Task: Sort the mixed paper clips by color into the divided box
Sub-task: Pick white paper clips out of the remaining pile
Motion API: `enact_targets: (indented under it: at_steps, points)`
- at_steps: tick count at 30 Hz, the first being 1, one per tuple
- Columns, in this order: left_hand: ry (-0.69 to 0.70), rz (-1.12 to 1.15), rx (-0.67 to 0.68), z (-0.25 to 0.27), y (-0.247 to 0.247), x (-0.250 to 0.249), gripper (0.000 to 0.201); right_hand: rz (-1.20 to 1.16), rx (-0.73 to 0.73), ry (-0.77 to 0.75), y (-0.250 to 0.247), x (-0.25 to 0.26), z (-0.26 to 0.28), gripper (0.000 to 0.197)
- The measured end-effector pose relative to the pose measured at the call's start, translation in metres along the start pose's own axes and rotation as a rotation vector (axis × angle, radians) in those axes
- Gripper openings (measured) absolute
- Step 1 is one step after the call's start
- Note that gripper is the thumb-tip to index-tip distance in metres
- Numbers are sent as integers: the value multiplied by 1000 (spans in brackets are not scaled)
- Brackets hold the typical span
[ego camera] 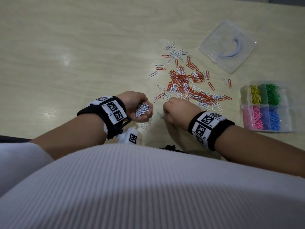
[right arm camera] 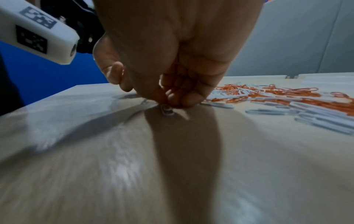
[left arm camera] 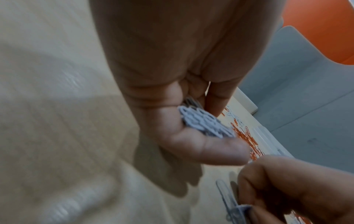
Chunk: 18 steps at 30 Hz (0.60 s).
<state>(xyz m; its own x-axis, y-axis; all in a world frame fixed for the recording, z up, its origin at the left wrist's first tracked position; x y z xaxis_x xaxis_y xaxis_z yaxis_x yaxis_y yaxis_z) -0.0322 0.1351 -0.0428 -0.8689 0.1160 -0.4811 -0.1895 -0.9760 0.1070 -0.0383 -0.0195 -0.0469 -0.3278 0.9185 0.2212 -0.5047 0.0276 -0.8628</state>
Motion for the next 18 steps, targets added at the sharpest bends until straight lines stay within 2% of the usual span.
enact_targets:
  at_steps: [3, 6, 8, 11, 13, 16, 18]
  points:
    - [6, -25, 1, -2, 2, -1, 35, -12, -14, 9, -10, 4, 1, 11]
    - [34, -66, -3, -3, 6, -3, 34, -243, -194, -21, -30, 17, 6, 3]
    - [53, -78, 12, -3, 10, -4, 26, -317, -261, -68, -38, 30, 6, 8]
    - [46, -31, 87, -5, 16, -4, 24, -307, -240, -83, -41, 36, 5, 15]
    - [-13, 24, 118, -7, 15, -4, 29, -338, -230, -11, -42, 22, 6, 12]
    - [-66, 85, 109, -12, 11, -1, 34, -153, -27, 136, -27, -4, 9, 10]
    - [-68, 79, 94, -15, 8, 1, 32, -48, 56, 167, -16, -11, 12, 11]
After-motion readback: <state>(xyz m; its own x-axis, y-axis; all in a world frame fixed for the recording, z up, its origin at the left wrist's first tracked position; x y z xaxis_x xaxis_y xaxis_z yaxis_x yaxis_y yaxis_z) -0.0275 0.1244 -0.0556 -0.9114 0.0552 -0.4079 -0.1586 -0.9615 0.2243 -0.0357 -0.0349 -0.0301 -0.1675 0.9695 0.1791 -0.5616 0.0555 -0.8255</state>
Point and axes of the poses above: each hand's wrist, its own z-axis away from the middle knuckle, its own y-axis out of the palm, x = y × z, the point moved 4 cm from there along -z, towards the middle knuckle, and after that the axes turned 7 degrees about y, right-handed, at the moved point
